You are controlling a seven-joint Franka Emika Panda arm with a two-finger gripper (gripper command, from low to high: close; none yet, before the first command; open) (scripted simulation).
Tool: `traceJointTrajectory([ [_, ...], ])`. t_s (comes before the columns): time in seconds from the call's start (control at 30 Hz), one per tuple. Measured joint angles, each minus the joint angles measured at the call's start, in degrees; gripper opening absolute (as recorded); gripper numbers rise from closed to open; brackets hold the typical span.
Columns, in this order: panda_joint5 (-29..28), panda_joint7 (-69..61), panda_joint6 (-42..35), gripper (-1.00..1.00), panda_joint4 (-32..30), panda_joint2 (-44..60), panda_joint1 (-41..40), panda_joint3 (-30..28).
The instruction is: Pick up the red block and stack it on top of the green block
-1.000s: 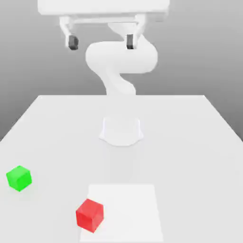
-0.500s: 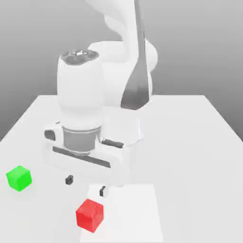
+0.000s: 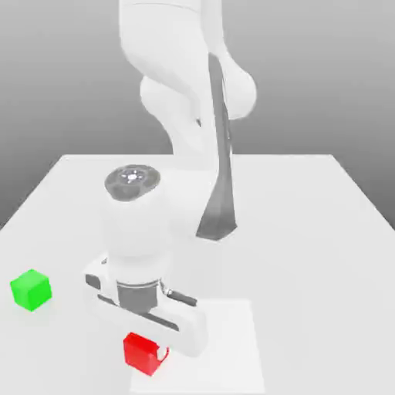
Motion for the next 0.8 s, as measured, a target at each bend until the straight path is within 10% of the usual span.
traceJointTrajectory([
  [0.47,-0.7,23.8,-9.3,-1.00,-4.3,-13.6,-20.9,-16.1],
  [0.67,6.4,21.1,-0.7,-1.00,-4.1,-4.4,-24.1,-13.0],
  [0.7,7.4,20.4,0.5,1.00,-4.0,-3.2,-24.4,-12.5],
  [0.8,7.4,20.4,0.5,1.00,-4.0,-3.2,-24.4,-12.5],
])
